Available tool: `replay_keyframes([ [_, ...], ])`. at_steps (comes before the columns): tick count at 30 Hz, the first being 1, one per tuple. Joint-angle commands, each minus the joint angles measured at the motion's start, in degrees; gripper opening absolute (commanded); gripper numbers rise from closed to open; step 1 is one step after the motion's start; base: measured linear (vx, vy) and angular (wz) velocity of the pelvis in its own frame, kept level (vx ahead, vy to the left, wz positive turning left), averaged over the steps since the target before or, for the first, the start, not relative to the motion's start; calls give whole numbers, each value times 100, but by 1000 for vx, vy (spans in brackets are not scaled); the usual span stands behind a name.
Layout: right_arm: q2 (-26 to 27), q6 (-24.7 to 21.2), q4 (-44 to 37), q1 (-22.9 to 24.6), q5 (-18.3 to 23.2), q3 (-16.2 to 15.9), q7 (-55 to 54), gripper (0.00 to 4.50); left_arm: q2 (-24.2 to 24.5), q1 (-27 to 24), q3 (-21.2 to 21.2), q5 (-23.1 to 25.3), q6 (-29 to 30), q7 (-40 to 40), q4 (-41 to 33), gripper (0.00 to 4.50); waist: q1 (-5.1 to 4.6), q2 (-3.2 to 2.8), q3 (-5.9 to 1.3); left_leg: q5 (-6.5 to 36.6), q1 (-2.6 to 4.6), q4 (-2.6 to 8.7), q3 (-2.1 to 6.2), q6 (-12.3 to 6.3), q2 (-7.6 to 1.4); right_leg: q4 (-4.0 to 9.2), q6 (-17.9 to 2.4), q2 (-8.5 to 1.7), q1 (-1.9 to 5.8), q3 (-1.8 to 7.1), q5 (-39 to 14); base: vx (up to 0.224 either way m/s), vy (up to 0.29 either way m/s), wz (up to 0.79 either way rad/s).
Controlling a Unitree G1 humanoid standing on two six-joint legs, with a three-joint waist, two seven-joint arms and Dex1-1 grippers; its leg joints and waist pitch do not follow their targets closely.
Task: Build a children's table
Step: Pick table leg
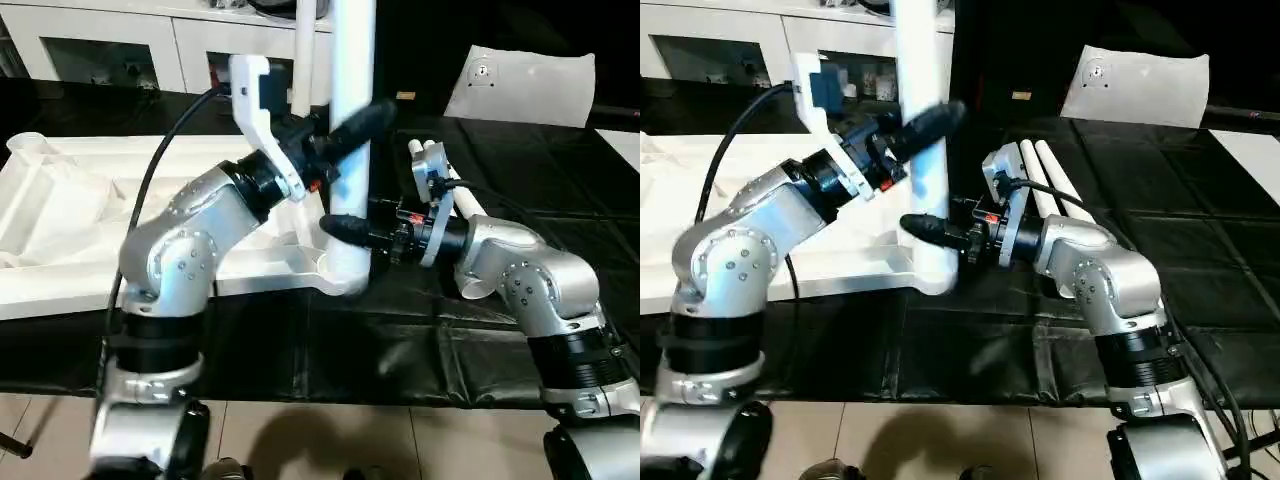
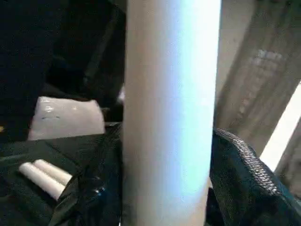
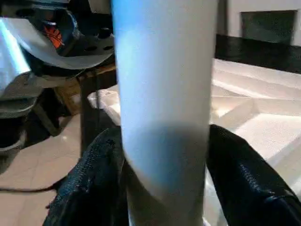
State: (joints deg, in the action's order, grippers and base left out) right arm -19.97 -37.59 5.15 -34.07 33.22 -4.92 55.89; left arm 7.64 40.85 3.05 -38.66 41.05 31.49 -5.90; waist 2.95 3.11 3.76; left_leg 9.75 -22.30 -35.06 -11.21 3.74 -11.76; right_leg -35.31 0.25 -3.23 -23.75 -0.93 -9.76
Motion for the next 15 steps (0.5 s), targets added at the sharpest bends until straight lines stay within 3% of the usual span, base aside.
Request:
replay_keyframes([
  [1,-136,-108,-111,-128,18,-33,181,306,62,125,-176,-82,85,245,-15,229,-13,24,-452,839,124,341,39,-46,-87,404,-912,-277,273,129,-1396,0,0,0],
  [2,-136,-108,-111,-128,18,-33,181,338,62,125,-176,-82,85,245,-15,229,-13,26,-451,858,123,341,41,-45,-85,402,-918,-274,276,128,-1406,0,0,0],
  [5,-259,-155,-76,-142,-25,-118,368,338,232,214,-310,-49,109,519,73,229,-15,25,-449,870,123,343,43,-30,-86,406,-902,-280,274,129,-1488,0,0,0],
  [7,-283,-201,-61,-133,-33,-134,373,338,269,240,-331,-40,156,542,130,229,-32,87,-450,879,119,336,34,-33,-86,415,-886,-279,274,132,-1555,0,0,0],
  [8,-290,-67,133,-168,-304,-176,132,338,266,289,-405,222,57,376,381,229,-10,27,-449,837,123,344,50,-3,-91,404,-873,-285,265,129,-1553,0,0,0],
  [9,-292,7,236,-187,-448,-198,3,338,260,313,-441,359,7,281,511,229,-29,38,-436,907,132,342,42,34,-85,433,-842,-274,238,129,-1643,0,0,0],
  [10,-272,15,264,-193,-433,-170,-17,338,221,341,-405,397,-47,206,585,229,-37,49,-444,952,125,345,51,83,-79,425,-832,-285,267,123,-1723,0,0,0],
  [11,-222,34,334,-210,-397,-102,-67,325,123,409,-318,490,-179,22,767,229,-46,12,-440,967,124,343,46,94,-81,433,-828,-279,262,133,-1708,0,0,0],
  [13,-215,47,335,-197,-386,-62,-96,303,10,492,-229,571,-323,-144,953,229,-52,43,-461,976,120,336,51,74,-74,432,-823,-275,281,129,-1605,0,0,0],
  [15,-149,48,456,-231,-309,122,-243,298,-25,645,-63,631,-533,-255,1261,229,-60,12,-465,933,112,335,49,40,-67,428,-878,-272,278,130,-1440,0,0,0],
])
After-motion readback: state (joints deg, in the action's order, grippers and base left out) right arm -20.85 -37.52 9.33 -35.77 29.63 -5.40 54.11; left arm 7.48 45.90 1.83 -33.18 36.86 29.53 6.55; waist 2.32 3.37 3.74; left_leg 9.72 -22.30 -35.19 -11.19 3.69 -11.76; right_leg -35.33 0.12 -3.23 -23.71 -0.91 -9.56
